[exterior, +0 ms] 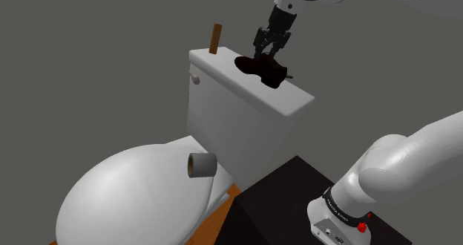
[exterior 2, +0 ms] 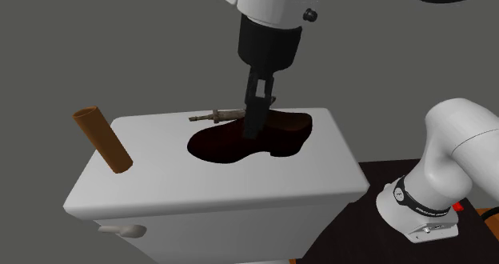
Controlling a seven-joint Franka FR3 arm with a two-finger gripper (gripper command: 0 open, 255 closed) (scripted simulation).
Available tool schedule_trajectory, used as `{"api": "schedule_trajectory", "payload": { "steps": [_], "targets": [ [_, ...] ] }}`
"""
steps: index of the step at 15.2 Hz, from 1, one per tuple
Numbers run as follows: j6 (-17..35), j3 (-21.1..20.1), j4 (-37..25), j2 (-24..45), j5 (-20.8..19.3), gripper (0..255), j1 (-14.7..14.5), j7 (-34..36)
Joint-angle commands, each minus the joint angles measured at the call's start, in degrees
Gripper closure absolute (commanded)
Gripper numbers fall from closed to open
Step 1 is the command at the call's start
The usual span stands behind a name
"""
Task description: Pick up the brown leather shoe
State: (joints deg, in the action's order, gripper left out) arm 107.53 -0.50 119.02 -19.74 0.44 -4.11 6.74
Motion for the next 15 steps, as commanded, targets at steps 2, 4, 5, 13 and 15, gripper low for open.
{"api": "schedule_trajectory", "payload": {
  "steps": [2, 4, 5, 13, 15],
  "targets": [
    [-2.2, 0.0, -2.3, 0.1, 0.0, 255, 0.0, 0.1],
    [-3.7, 0.0, -4.0, 0.3, 0.0, 255, 0.0, 0.1],
    [-4.5, 0.0, -4.9, 0.4, 0.0, 255, 0.0, 0.1],
    [-10.7, 0.0, -12.5, 1.8, 0.0, 255, 0.0, 0.1],
    [-10.8, 0.0, -12.6, 1.8, 0.0, 255, 0.0, 0.1]
  ]
}}
